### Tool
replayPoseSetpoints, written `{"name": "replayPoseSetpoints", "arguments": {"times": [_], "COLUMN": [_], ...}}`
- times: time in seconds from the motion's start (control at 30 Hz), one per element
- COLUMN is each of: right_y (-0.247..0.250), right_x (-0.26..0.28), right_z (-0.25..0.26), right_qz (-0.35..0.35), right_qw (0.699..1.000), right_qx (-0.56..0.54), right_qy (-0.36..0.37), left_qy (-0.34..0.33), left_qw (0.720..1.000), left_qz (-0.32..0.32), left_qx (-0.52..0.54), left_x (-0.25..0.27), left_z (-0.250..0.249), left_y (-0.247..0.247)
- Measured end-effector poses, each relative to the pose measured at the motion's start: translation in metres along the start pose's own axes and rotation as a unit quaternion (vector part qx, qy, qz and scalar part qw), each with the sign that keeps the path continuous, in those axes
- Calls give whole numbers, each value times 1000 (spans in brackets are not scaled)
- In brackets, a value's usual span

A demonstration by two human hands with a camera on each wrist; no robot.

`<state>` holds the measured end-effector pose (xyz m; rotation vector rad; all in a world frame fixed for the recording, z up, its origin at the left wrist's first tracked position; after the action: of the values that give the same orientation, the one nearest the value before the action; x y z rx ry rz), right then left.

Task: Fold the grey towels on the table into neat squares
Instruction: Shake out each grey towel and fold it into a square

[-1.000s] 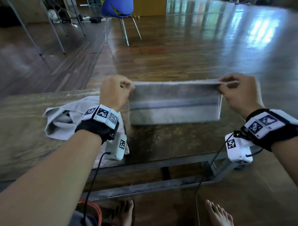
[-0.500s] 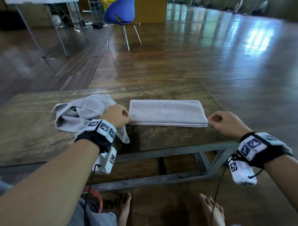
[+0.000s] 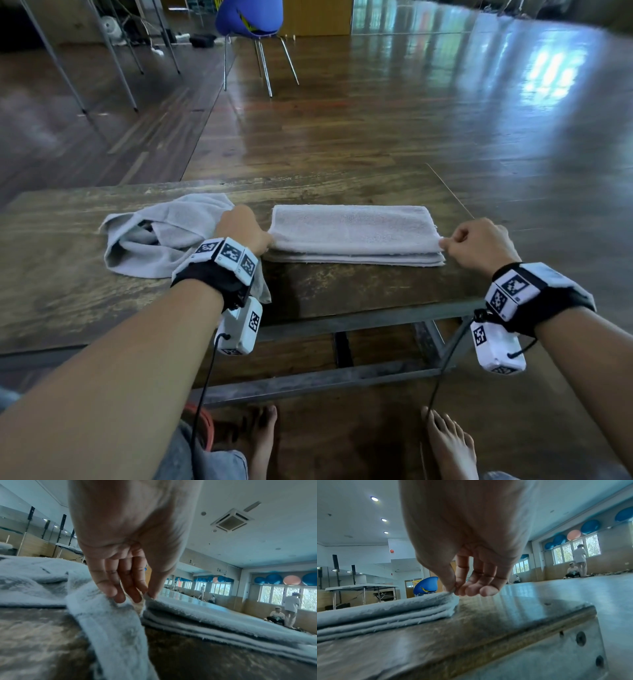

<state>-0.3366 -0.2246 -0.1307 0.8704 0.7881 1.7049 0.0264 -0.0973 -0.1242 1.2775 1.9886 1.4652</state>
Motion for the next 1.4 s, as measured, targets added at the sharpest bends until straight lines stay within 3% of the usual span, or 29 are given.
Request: {"name": "replayPoseSetpoints", "arguments": {"times": [0.17, 0.3, 0.4, 0.5, 0.6, 0.67, 0.8, 0.9, 1.0, 1.17, 1.4], "right_y": [11, 0, -10, -30, -42, -38, -28, -38, -63, -94, -96], "right_x": [3, 13, 19, 22, 24, 26, 40, 52, 57, 50, 35], "right_z": [5, 8, 23, 41, 52, 57, 72, 86, 92, 79, 52], "right_qz": [-7, 8, -16, 93, 164, 166, 107, 82, 147, 259, 258], "right_qw": [999, 995, 977, 955, 945, 949, 933, 942, 933, 912, 923], "right_qx": [-26, 98, 177, 163, 189, 198, 292, 211, 168, 181, 212], "right_qy": [22, 7, 116, 230, 212, 181, 183, 247, 283, 262, 191], "left_qy": [-2, -33, -147, -234, -218, -213, -232, -272, -271, -225, -242], "left_qw": [1000, 999, 989, 971, 962, 959, 954, 947, 942, 918, 917], "left_qz": [13, 6, -10, 43, 129, 133, 161, 141, 151, 261, 250], "left_qx": [23, 1, -7, -24, -101, -130, -102, -101, -130, -195, -198], "left_x": [9, 16, 19, 20, 22, 24, 33, 44, 48, 47, 44], "left_z": [-2, 0, -15, -33, -42, -44, -56, -72, -77, -61, -42], "left_y": [11, 1, -7, -19, -34, -33, -34, -45, -60, -79, -83]}}
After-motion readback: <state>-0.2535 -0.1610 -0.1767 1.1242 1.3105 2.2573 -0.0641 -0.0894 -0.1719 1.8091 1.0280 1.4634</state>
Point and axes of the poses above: each hand's wrist, its own x-axis away from the middle knuckle, its own y-axis out of the back of the hand, z = x × y, the point moved 4 cm from there along -x, towards the middle knuckle, and after that the axes turned 11 degrees about z, right-handed, at the moved point
